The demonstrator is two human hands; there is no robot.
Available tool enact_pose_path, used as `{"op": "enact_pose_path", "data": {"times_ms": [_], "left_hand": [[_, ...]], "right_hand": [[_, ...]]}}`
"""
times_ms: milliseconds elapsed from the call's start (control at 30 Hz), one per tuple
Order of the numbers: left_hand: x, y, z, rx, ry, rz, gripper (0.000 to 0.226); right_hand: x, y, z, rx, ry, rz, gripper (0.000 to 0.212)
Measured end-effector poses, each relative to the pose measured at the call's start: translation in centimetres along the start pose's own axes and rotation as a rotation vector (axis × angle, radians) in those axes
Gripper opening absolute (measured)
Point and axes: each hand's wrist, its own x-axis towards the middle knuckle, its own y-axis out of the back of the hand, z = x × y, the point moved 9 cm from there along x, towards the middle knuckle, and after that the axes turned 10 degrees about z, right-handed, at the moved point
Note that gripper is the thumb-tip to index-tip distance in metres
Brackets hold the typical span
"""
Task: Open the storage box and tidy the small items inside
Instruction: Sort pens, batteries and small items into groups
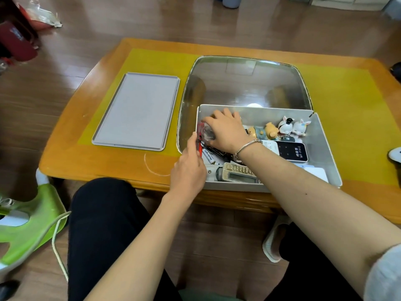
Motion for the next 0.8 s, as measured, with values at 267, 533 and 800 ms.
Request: {"op": "enact_pose_path", "data": {"times_ms": [267,533,800], "left_hand": [[0.7,-0.4,-0.6,-0.099,-0.066,-0.097,0.057],[2.8,0.9,2.2,0.127,-0.283,0.035,0.089],[2.2,-0.5,5.2,-0.131,-0.378,-0.03,0.07]], "right_hand": [[-1.2,1.9,1.9,0.304,-0.12,0.072,0.055],[-6.8,2.8,5.1,1.051,-0.483,0.087,0.049],[-9.2,2.0,3.8,1.556,-0.571,-0.085,0.035]]}}
